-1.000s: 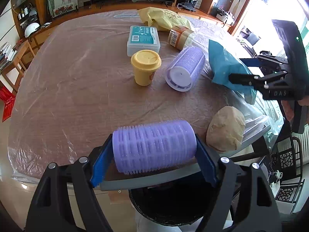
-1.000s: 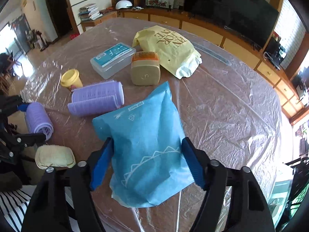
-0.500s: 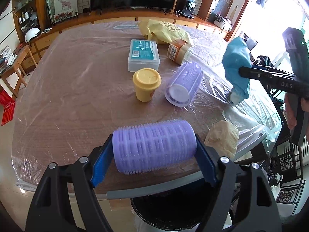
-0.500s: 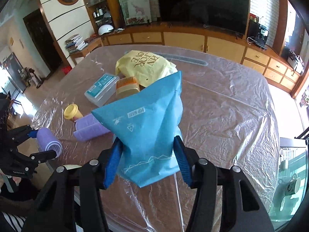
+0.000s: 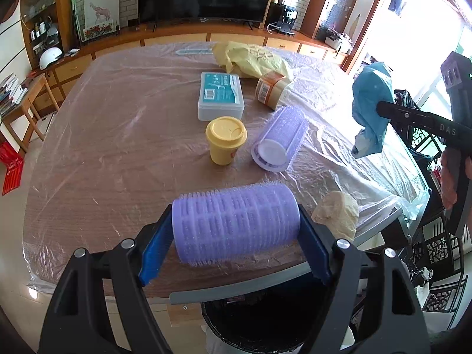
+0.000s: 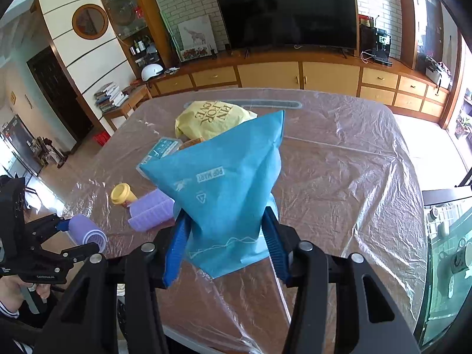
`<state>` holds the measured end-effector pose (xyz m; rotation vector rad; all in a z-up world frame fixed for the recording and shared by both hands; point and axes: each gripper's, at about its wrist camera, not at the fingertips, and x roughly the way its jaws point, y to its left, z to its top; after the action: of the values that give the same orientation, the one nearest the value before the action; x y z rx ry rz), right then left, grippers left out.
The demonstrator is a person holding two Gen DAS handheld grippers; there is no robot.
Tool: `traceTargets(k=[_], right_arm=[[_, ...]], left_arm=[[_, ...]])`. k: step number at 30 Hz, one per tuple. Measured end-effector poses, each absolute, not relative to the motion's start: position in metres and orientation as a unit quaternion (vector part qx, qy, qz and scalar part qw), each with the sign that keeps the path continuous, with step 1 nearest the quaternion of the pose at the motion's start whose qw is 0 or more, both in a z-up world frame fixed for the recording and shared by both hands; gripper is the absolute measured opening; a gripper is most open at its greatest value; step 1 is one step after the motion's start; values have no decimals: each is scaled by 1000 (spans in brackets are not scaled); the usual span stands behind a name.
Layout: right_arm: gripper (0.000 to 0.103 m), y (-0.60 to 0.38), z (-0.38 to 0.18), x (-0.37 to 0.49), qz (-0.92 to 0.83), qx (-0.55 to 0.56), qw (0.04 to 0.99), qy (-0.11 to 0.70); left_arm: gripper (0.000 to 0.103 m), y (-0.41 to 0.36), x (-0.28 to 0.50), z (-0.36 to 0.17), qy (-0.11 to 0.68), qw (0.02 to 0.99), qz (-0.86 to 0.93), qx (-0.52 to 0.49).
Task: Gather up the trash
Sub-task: 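Carry the purple roller and blue bag over the black bin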
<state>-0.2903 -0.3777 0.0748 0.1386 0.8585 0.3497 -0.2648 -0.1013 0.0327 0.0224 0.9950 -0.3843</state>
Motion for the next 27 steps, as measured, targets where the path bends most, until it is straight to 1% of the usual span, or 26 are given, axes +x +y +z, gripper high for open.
traceTargets(k=[9, 19, 27], right_arm=[[48, -380, 94, -320, 176, 95, 901, 385], [47, -375, 104, -344, 194, 108, 899, 377], [44, -365, 104, -355, 233, 127, 884, 385]], left_arm=[[79, -103, -274, 45, 459, 868, -187, 23], [79, -106, -285, 58, 443, 874, -196, 29], [79, -108, -294, 66, 434, 875, -210, 34]])
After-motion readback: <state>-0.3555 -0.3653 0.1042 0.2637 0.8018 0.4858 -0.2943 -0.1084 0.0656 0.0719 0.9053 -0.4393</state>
